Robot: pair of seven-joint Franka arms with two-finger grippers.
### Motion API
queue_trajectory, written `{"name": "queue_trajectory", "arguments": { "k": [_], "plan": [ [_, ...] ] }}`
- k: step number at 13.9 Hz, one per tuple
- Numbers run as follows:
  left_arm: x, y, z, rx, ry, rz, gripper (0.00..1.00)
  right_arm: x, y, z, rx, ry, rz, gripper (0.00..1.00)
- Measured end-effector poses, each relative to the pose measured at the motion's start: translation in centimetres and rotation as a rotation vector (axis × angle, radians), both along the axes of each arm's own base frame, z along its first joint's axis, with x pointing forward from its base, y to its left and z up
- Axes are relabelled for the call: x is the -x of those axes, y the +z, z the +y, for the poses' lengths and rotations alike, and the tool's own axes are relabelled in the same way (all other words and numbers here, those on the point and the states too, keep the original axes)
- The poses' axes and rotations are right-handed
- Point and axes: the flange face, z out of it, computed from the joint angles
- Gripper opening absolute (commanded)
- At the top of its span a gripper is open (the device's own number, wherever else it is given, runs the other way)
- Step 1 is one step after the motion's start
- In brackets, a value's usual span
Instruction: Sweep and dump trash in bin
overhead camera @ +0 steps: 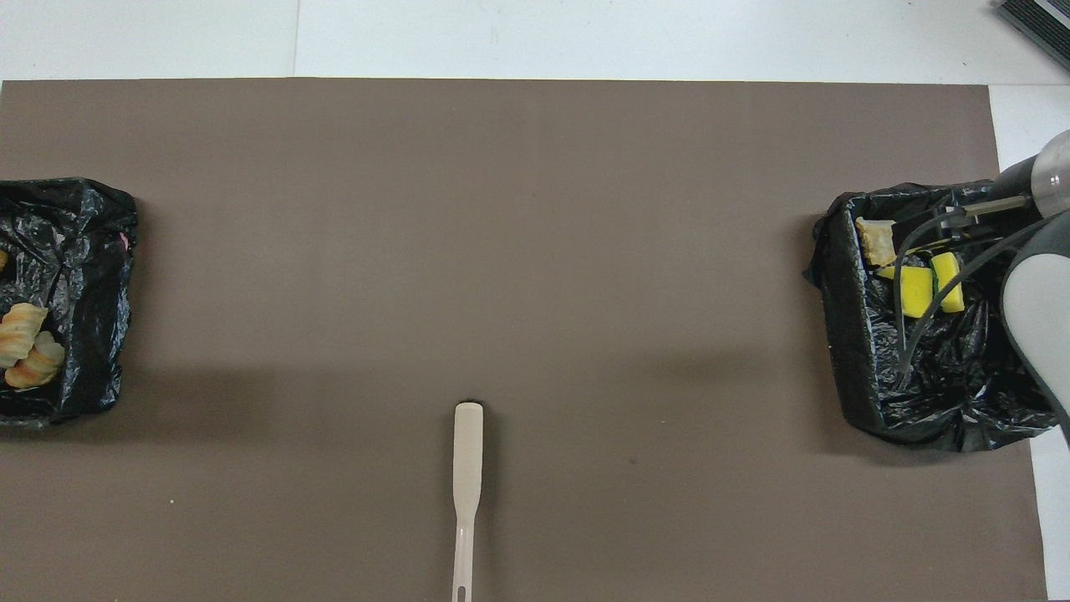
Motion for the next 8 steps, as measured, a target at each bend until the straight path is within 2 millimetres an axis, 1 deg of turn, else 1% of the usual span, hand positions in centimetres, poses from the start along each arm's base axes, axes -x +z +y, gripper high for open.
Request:
{"name": "queue_trajectory", "arguments": {
  "k": [2,5,8],
  "plan": [
    [-0.3,0.3,-0.6,-0.03,-0.015,0.007,0.0,0.6,0.4,-0.2,-0.006,-0.01,0.012,1.0],
    [-0.6,0.6,-2.1,-0.068,-0.015,0.022,0.0,2.4,2.0,-0.3,-0.054,-0.031,0.031,1.0],
    [-0.8,0.9,-3.1,-0.074,-0.018,0.022,0.0,3.5,2.0,-0.7,-0.075,-0.046,0.039,1.0]
  ]
}}
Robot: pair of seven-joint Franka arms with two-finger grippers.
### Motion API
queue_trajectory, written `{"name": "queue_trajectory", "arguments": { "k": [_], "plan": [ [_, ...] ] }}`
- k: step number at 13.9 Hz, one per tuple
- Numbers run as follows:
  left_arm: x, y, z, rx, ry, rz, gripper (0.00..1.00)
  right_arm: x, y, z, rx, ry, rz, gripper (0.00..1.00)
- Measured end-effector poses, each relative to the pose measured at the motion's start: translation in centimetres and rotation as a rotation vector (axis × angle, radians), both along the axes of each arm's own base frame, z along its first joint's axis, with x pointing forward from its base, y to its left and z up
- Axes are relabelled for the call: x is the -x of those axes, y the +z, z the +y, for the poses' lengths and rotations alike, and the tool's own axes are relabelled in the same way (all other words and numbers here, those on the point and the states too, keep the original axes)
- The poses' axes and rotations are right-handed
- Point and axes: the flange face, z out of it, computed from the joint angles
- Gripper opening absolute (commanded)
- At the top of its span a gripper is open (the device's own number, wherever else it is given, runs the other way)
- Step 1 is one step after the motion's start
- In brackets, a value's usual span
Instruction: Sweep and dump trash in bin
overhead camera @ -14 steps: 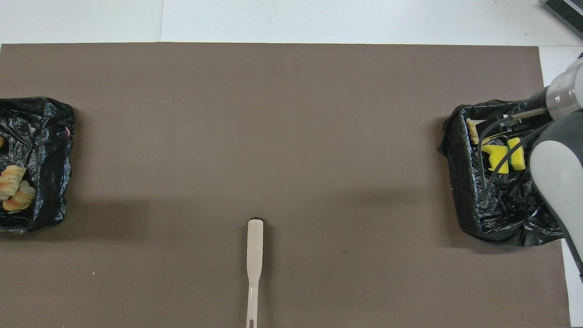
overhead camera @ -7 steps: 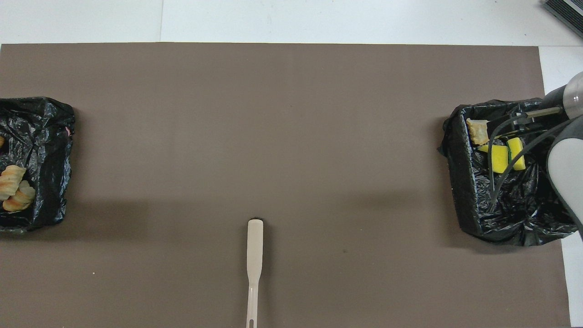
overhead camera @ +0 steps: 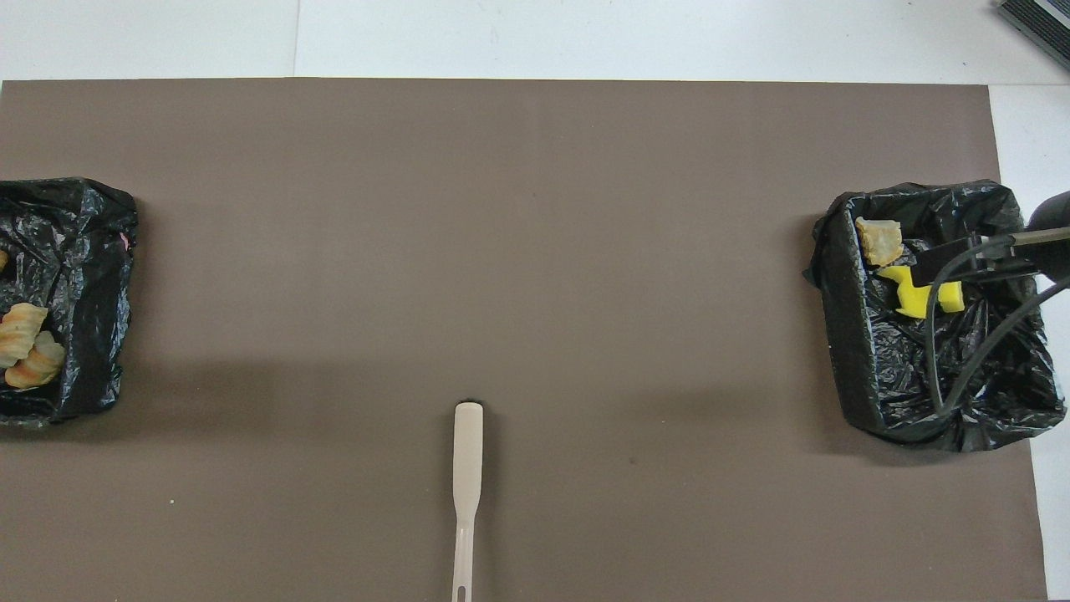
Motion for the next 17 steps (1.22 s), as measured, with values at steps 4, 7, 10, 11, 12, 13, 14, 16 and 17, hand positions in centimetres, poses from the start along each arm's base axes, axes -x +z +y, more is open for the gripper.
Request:
{"name": "queue_trajectory", "arguments": {
  "k": [4,7,10,11,12,13,14,16,17],
  "plan": [
    [0.0,0.1,0.1,-0.009,0.0,0.0,0.0,0.2,-0.6,0.1,-0.001,-0.005,0.014,1.0],
    [-0.1,0.3,-0.6,-0.015,0.0,0.002,0.0,0.2,-0.6,0.1,-0.002,-0.005,0.015,1.0],
    [-0.4,-0.4,-3.1,0.06,-0.002,-0.004,0.0,0.3,-0.6,0.2,-0.002,-0.004,0.014,1.0],
    [-0.5,-1.0,-3.9,0.118,0.005,-0.011,0.0,0.3,-0.6,0.2,-0.002,-0.004,0.014,1.0],
    [-0.5,-1.7,-4.9,0.195,0.013,-0.025,0.0,0.3,-0.6,0.2,-0.002,-0.004,0.014,1.0],
    [-0.5,-2.4,-5.8,0.271,0.03,-0.048,0.0,0.3,-0.6,0.2,-0.002,-0.004,0.014,1.0],
    [-0.4,-3.2,-6.9,0.359,0.063,-0.08,0.0,0.3,-0.6,0.2,-0.002,-0.004,0.014,1.0],
    [-0.2,-4.6,-9.1,0.508,0.13,-0.128,0.0,0.3,-0.6,0.2,-0.002,-0.004,0.014,1.0],
    [0.0,-5.1,-10.2,0.568,0.16,-0.141,0.0,0.3,-0.6,0.2,-0.002,-0.004,0.014,1.0]
  ]
}}
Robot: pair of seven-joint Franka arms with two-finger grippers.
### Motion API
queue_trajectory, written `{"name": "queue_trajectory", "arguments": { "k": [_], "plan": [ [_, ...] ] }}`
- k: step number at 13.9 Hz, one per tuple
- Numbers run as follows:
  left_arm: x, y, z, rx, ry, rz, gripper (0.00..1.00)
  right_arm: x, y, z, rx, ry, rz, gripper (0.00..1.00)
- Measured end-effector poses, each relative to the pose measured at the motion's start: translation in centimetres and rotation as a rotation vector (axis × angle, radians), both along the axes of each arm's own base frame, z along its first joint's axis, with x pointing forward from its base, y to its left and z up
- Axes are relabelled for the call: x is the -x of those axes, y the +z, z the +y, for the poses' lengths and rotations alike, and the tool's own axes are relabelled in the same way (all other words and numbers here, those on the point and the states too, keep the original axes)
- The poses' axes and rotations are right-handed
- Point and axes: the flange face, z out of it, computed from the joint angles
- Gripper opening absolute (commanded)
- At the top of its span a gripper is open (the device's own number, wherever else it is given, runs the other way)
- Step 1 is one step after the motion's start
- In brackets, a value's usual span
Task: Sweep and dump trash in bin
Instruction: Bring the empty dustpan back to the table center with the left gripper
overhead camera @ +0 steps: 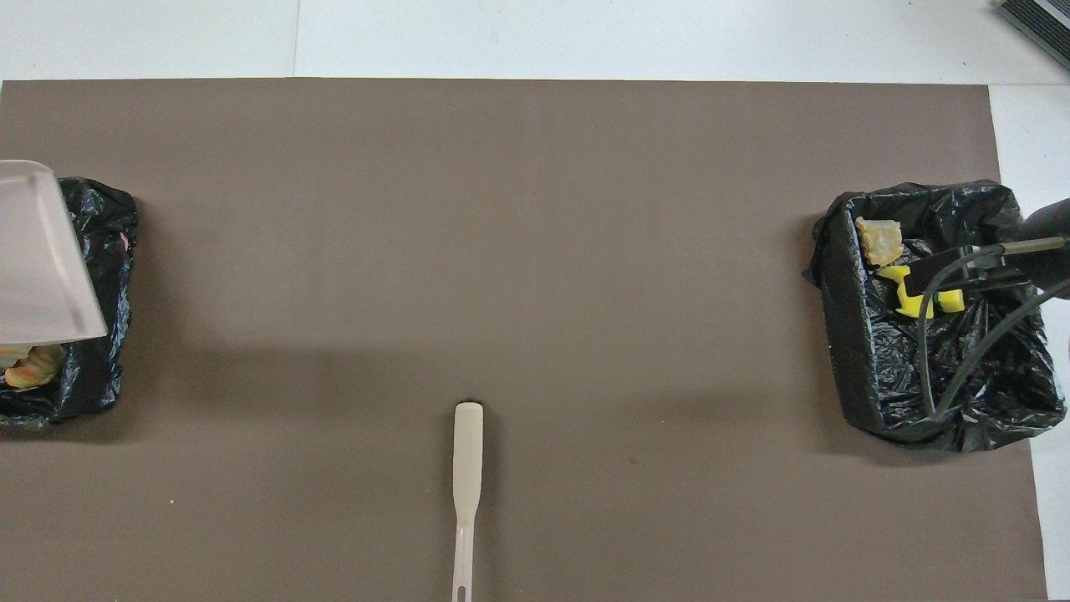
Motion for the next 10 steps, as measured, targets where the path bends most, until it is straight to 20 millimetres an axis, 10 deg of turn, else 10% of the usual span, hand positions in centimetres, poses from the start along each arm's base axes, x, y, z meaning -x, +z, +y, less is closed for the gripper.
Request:
{"name": "queue_trajectory", "arguments": {
  "k": [4,10],
  "plan": [
    [0.4,-1.7,-4.4,0.233,0.128,-0.053,0.0,0.0,0.0,0.0,0.0,0.0,0.0,1.0],
    [1.5,-2.9,-17.7,0.383,0.361,-0.182,0.0,0.0,0.0,-0.5,0.0,-0.008,0.003,1.0]
  ]
}}
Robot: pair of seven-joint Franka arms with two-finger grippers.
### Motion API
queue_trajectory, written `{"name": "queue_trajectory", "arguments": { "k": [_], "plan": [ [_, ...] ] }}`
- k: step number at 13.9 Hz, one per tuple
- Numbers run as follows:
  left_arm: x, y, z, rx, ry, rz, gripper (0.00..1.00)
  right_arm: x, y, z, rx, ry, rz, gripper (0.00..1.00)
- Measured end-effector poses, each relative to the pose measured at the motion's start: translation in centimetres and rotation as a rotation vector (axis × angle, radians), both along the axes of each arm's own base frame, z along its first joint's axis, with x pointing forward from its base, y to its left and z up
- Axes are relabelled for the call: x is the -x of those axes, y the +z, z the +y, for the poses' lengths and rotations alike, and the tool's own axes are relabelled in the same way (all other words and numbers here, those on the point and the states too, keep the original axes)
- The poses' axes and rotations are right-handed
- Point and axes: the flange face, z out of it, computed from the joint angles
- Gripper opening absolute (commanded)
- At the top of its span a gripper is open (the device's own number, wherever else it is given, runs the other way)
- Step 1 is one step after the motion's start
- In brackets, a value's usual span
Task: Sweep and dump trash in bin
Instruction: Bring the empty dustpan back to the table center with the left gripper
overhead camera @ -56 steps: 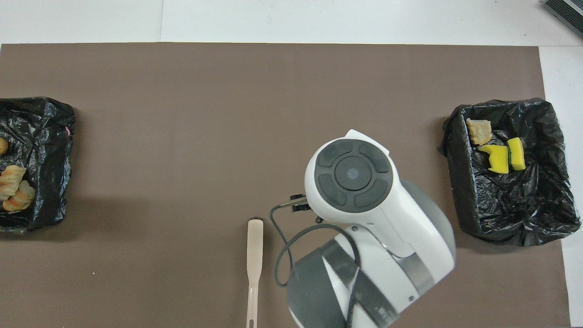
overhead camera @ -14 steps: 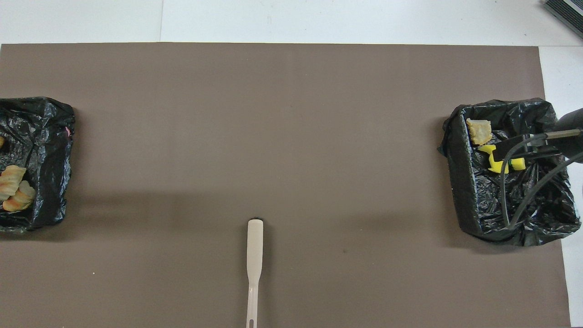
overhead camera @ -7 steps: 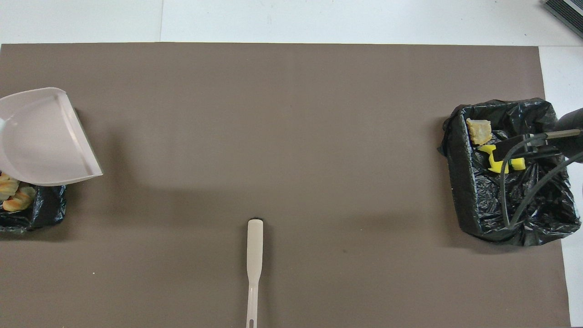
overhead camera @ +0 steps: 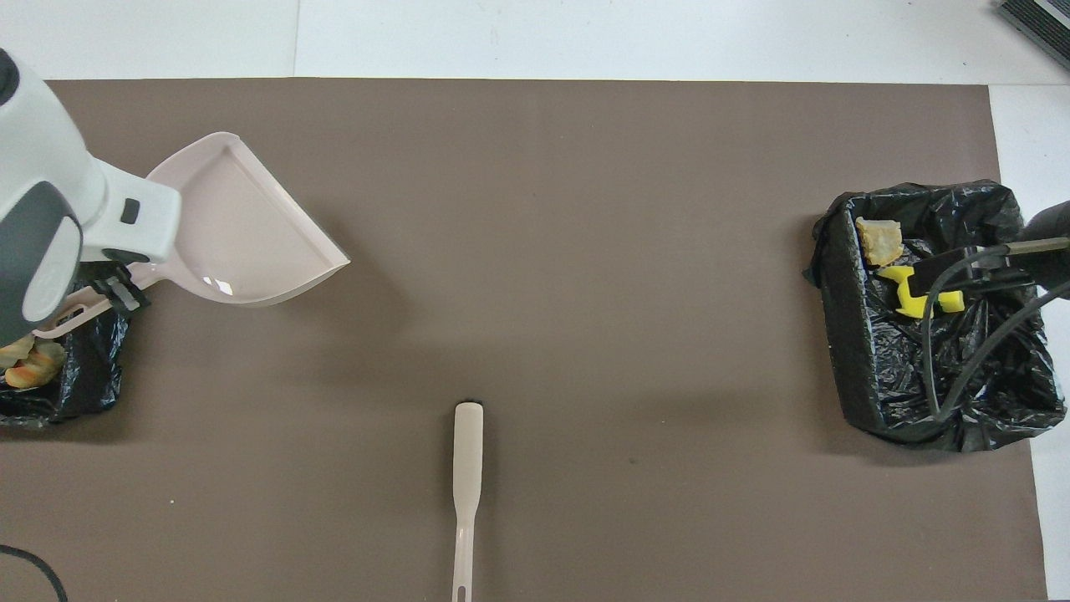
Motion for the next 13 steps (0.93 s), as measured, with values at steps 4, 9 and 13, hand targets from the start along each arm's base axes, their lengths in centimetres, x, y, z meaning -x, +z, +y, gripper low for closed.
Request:
{"name": "queue_trajectory", "arguments": {
  "k": [4,9,13],
  "plan": [
    [0.9,-1.6,-6.7,0.079,0.243,-0.053,0.0,0.1,-0.1,0.0,0.0,-0.001,0.008,1.0],
    [1.0,-6.8,-16.8,0.128,0.442,-0.142,0.0,0.3,-0.2,0.0,-0.001,-0.001,0.028,1.0],
    [1.7,-10.2,-23.0,0.171,0.549,-0.185,0.0,0.4,-0.3,-0.1,-0.001,-0.001,0.032,1.0]
  ]
}}
